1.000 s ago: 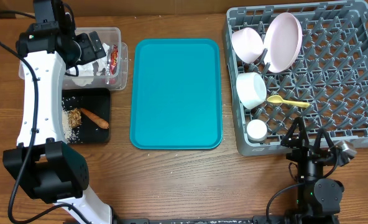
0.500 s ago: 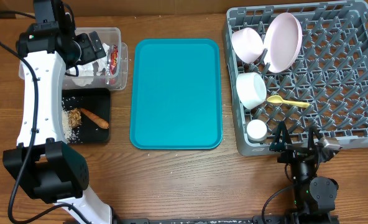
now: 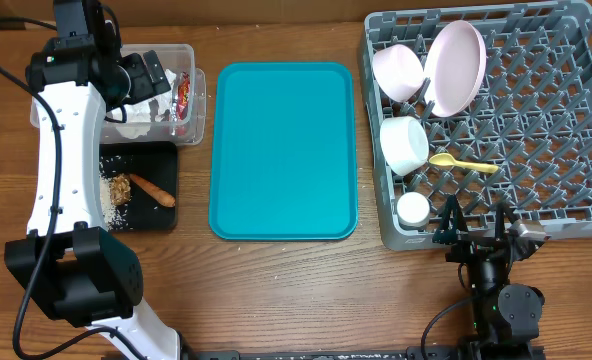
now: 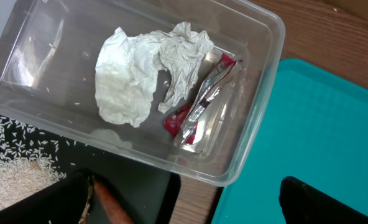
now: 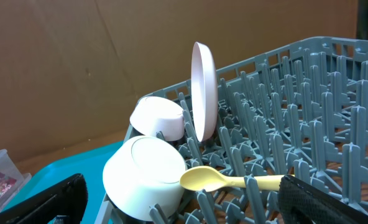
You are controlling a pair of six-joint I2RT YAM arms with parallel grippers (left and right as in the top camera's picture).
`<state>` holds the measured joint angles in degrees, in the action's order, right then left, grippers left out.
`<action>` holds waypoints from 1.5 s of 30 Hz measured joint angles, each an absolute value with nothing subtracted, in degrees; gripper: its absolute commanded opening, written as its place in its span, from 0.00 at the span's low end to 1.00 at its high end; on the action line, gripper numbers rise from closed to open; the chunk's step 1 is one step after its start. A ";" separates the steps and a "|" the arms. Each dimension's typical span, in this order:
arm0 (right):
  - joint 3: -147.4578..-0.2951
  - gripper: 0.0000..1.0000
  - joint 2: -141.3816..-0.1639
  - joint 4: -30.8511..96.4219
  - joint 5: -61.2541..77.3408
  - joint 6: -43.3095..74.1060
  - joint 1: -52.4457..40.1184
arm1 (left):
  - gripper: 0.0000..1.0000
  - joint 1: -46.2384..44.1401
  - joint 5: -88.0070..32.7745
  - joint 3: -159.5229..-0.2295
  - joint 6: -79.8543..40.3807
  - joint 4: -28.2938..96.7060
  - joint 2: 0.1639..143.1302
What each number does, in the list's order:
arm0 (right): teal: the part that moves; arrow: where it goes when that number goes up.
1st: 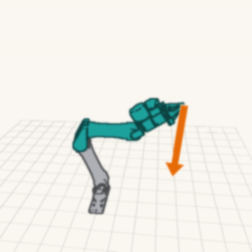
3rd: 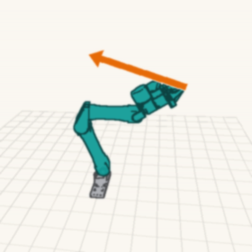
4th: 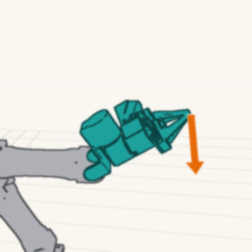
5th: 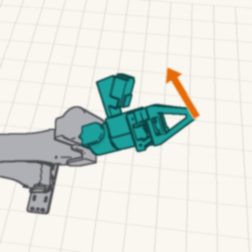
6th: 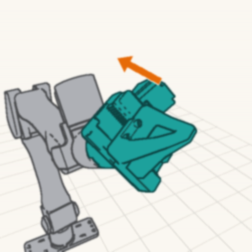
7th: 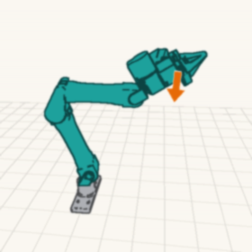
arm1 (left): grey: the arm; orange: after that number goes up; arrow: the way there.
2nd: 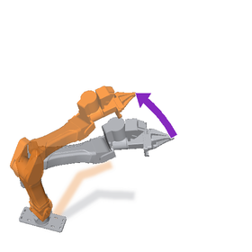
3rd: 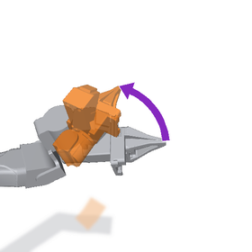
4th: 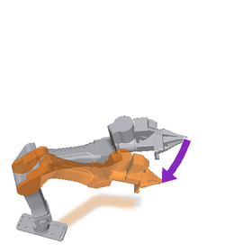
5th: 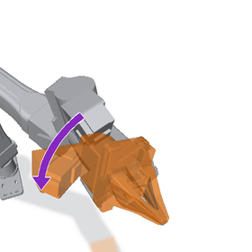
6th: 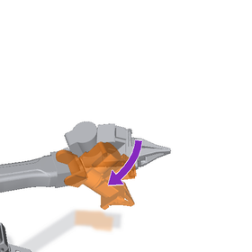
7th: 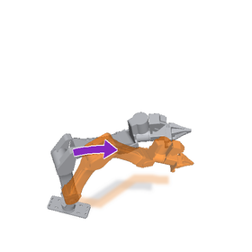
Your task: Sort waste into correct bins and load items into the dishwasher
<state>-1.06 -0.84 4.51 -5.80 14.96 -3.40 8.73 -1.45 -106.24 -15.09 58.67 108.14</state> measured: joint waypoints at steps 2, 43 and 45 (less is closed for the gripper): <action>-1.06 1.00 -0.84 4.49 -5.78 14.96 -3.40 | 1.00 8.73 -1.45 -106.24 -15.09 58.67 108.14; -1.06 1.00 -0.73 4.45 -5.78 14.94 -3.40 | 1.00 -4.10 -1.43 -67.88 -15.09 58.28 61.78; -1.06 1.00 -0.75 4.40 -5.76 14.94 -3.40 | 1.00 -4.10 -0.54 -61.98 -14.85 58.06 56.60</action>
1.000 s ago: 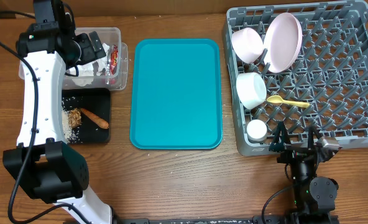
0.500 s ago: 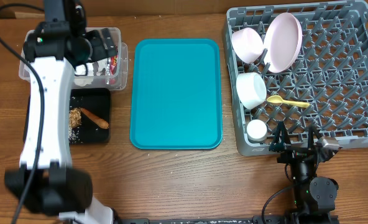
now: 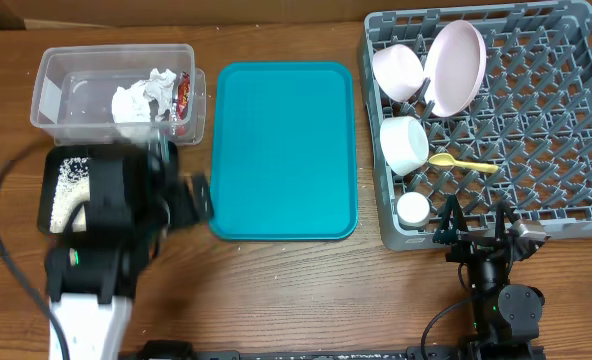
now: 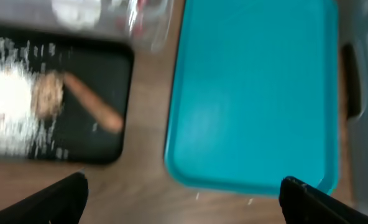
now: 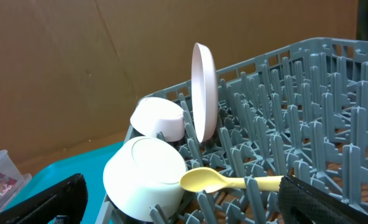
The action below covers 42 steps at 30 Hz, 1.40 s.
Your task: Sort waste into correct bins and load items into the dishwasher
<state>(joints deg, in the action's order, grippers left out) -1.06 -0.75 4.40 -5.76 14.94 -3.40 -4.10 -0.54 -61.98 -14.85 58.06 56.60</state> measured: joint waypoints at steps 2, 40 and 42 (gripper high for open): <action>-1.06 1.00 -0.73 4.43 -5.76 14.94 -3.40 | 1.00 -3.62 1.67 -56.07 -14.59 55.27 50.54; -1.06 1.00 -0.73 4.45 -5.76 14.96 -3.40 | 1.00 -2.13 2.39 -0.64 -5.30 4.27 0.99; -1.06 1.00 -0.73 4.47 -5.76 14.96 -3.40 | 1.00 -2.13 2.39 -0.64 -5.28 4.29 0.97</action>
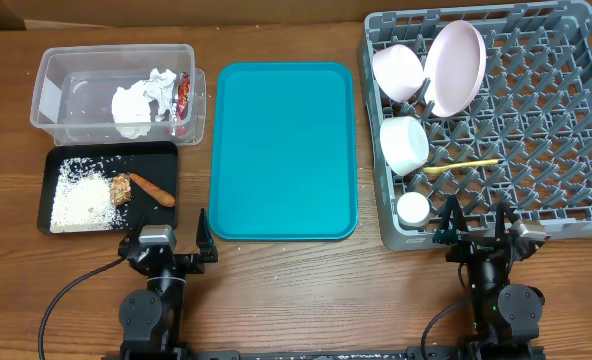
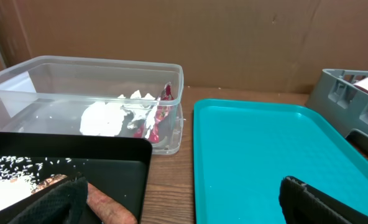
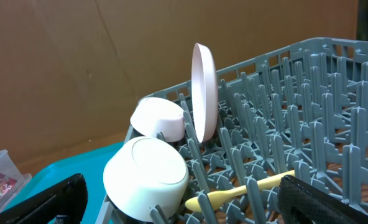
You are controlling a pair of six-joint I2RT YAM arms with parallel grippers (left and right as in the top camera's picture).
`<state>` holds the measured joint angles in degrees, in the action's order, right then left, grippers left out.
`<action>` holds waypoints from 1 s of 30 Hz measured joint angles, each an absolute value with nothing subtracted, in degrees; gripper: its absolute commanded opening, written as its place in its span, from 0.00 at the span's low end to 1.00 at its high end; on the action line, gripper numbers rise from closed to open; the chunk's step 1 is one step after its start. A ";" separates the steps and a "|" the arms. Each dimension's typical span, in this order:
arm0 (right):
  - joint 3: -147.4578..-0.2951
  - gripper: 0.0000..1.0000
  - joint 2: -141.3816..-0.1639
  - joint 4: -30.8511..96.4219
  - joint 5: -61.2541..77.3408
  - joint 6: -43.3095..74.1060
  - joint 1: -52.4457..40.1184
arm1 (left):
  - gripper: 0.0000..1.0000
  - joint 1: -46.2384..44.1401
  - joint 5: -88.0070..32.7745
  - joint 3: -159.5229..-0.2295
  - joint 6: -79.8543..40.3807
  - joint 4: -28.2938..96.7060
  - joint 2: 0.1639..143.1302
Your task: Sort waste into correct bins and load items into the dishwasher
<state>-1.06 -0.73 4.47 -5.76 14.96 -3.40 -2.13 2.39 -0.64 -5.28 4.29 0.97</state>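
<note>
The clear bin point(image 1: 46, 90) at the back left holds a crumpled tissue point(image 1: 136, 100) and a red wrapper point(image 1: 183, 95). In front of it a black tray point(image 1: 166, 160) carries rice point(image 1: 76, 195) and a brown sausage-like piece point(image 1: 154, 189). The grey dish rack point(image 1: 576, 120) holds a pink plate point(image 1: 454, 65), a pink bowl point(image 1: 398, 70), a white cup point(image 1: 404, 143) and a yellow spoon point(image 1: 461, 166) lying low between the tines. My left gripper point(image 1: 166, 245) is open at the table's front edge. My right gripper point(image 1: 473, 222) is open just in front of the rack.
A teal tray point(image 1: 281, 150) lies bare between the bins and the rack. A small white cup point(image 1: 413, 208) stands at the rack's front left corner. Bare wood runs along the front of the table.
My left gripper was over the black tray and is now low at the front edge, facing the bins. The yellow spoon has dropped lower between the rack's tines.
My left gripper was open above the clear bin, with the tissue and wrapper lying inside. Then it was over the black tray beside the teal tray. Now it rests at the front edge. My right gripper stayed open in front of the rack throughout.
</note>
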 measured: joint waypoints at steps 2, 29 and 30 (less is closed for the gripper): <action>-1.06 1.00 -0.73 4.43 -5.76 14.94 -3.40 | 1.00 -2.13 2.39 -0.64 -5.23 4.29 0.97; -1.06 1.00 -0.73 4.45 -5.76 14.98 -3.40 | 1.00 -2.13 2.39 -0.64 -4.25 4.27 0.97; -1.06 1.00 -0.73 4.45 -5.78 14.94 -3.40 | 1.00 -2.13 2.39 -0.64 -4.25 4.29 0.97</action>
